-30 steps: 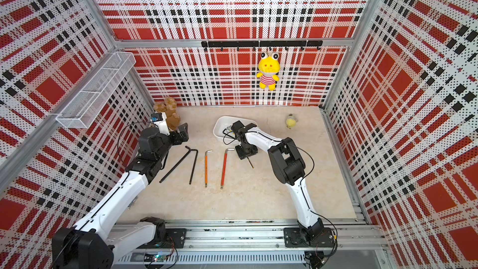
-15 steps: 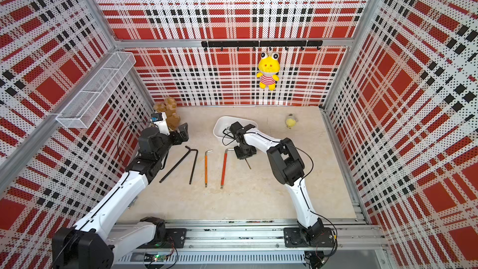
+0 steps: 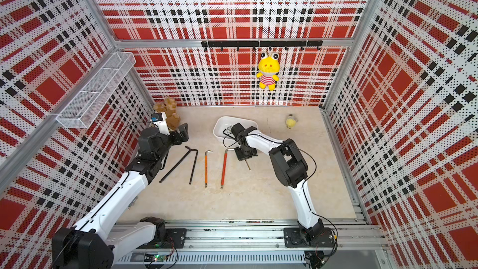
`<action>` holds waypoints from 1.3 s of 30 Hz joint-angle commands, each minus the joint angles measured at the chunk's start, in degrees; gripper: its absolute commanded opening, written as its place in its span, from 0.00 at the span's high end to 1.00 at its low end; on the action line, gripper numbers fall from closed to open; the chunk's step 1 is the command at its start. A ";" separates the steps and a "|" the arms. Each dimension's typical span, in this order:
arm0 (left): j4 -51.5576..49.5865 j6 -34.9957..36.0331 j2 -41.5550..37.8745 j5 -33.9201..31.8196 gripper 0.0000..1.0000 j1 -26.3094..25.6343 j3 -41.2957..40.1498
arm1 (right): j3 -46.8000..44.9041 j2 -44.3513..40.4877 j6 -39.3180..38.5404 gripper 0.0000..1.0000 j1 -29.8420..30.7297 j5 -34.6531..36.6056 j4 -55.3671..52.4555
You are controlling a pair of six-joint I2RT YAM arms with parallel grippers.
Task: Put the hex key on the desktop into the storage box
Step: Pick up the Allen key from the center of the board, then place the Allen key in the storage box.
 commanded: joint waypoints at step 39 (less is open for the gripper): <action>1.87 0.13 -1.93 1.44 0.01 1.34 -0.72 | 41.44 9.18 -40.20 1.00 -4.07 -1.18 -6.83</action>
